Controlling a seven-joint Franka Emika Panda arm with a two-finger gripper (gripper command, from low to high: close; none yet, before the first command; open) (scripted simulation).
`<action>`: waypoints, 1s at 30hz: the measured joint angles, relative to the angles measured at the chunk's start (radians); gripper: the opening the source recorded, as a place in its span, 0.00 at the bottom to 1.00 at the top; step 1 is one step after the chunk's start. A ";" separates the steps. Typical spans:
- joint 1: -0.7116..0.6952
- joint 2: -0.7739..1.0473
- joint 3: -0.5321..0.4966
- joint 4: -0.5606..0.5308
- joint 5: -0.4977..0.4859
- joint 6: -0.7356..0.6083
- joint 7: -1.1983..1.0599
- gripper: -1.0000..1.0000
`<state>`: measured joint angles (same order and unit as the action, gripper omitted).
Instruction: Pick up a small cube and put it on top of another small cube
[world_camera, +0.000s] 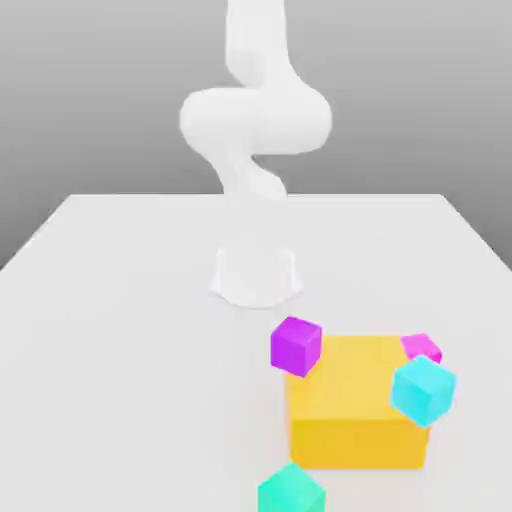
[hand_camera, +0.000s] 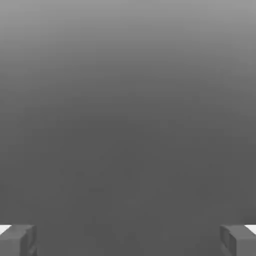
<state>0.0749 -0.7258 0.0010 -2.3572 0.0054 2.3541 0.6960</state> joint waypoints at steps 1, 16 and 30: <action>0.036 0.037 0.001 -0.027 0.003 0.026 -0.051 0.50; 0.491 0.539 0.064 -0.396 0.034 0.386 -0.739 0.50; 0.668 0.979 0.025 -0.474 -0.112 0.730 -0.858 0.00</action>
<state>0.7432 0.2535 0.0265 -2.8309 -0.1064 3.0840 -0.1619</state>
